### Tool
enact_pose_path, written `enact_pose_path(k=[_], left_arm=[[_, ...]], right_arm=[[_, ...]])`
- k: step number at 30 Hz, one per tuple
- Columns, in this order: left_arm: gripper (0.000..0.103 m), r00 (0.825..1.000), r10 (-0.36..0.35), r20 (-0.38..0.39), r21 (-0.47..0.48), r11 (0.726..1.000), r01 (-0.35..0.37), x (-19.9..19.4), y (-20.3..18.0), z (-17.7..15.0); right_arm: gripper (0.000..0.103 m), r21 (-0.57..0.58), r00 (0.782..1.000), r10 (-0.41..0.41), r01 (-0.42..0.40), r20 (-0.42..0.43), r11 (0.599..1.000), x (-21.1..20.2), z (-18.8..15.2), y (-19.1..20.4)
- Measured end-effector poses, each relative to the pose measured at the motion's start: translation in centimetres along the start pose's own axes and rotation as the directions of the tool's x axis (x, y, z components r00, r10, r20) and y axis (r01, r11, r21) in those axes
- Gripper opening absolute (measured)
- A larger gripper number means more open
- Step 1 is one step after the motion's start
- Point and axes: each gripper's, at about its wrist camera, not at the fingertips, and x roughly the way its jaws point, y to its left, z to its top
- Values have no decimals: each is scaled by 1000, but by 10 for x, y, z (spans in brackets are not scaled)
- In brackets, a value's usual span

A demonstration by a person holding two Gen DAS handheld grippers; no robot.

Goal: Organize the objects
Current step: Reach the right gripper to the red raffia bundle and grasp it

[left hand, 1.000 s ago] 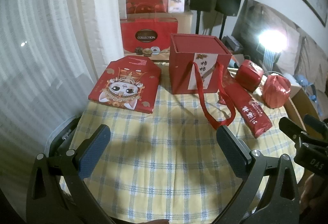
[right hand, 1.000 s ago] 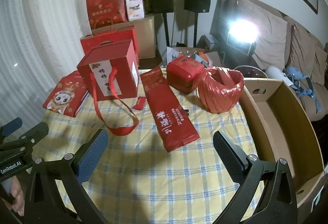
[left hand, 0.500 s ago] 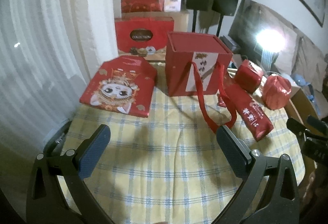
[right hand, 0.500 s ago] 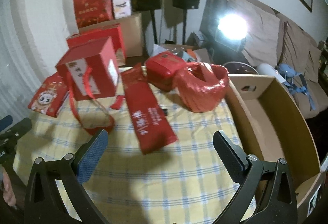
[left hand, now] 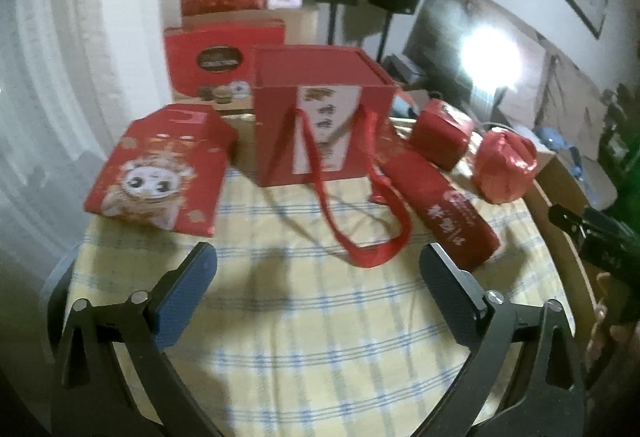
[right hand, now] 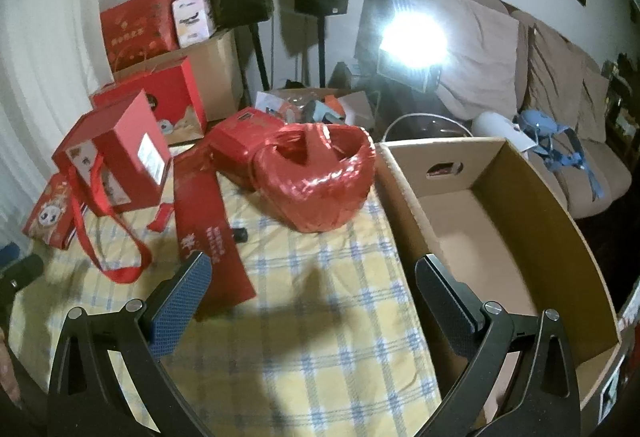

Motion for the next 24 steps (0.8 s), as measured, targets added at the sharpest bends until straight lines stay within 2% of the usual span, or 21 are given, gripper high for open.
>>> enact_pose_path(k=[10, 18, 24], left_arm=[[98, 998, -66, -18, 49, 997, 67, 24, -41, 16], [98, 994, -99, -54, 83, 991, 104, 50, -72, 23], [95, 981, -153, -117, 81, 983, 163, 76, -94, 25]], right_arm=[[103, 30, 999, 37, -37, 4, 999, 37, 33, -23], [103, -44, 1000, 14, -13, 8, 999, 64, 48, -12], [103, -88, 1000, -13, 13, 2, 996, 83, 55, -2]])
